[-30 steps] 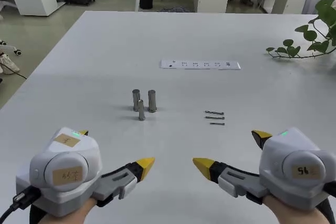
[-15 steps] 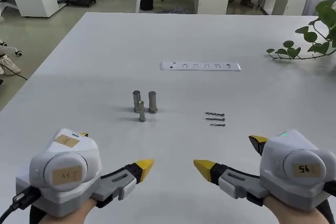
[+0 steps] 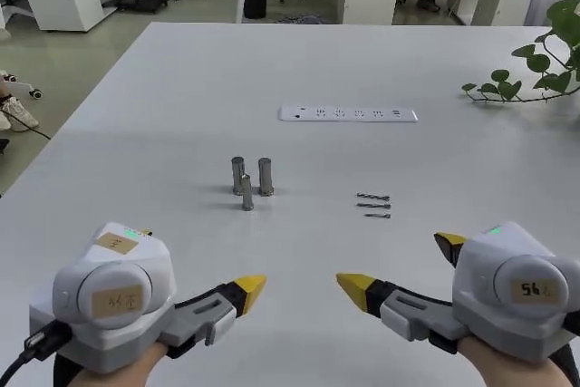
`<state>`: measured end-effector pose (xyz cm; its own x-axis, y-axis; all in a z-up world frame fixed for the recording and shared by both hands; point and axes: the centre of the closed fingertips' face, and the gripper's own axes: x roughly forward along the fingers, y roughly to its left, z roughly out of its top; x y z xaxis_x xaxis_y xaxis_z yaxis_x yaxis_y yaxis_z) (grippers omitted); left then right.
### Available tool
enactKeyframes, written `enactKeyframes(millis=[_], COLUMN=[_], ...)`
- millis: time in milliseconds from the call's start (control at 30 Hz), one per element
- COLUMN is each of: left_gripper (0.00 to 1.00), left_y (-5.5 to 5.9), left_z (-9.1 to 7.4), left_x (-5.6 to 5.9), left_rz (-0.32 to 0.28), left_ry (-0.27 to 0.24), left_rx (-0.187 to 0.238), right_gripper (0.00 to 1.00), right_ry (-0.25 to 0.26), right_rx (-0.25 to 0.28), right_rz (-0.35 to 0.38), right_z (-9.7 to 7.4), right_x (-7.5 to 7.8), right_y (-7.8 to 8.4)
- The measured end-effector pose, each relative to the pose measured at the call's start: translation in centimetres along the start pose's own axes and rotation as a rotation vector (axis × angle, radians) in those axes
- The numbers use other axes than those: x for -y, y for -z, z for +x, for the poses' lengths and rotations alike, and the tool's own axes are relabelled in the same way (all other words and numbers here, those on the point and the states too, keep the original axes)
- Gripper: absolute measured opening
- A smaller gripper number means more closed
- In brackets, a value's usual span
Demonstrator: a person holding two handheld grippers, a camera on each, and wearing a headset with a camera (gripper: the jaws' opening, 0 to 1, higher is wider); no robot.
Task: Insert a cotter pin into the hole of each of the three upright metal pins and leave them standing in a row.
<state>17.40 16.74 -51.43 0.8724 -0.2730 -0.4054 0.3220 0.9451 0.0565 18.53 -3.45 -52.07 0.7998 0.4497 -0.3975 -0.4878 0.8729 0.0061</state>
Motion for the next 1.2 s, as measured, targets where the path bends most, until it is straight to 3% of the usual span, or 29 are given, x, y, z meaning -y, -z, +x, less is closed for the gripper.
enactKeyframes(millis=[500,1200], left_gripper=[0.87,0.83], left_y=[0.03,-0.18], left_z=[0.00,0.08], left_x=[0.14,0.38], left_rz=[0.005,0.011], left_ry=[0.003,0.017], left_rx=[-0.005,0.003], right_gripper=[0.87,0.82], right_ry=[0.000,-0.025], right_rx=[0.001,0.026], right_rz=[-0.006,-0.005], right_z=[0.08,-0.02], right_x=[-0.03,-0.63], right_y=[0.00,-0.60])
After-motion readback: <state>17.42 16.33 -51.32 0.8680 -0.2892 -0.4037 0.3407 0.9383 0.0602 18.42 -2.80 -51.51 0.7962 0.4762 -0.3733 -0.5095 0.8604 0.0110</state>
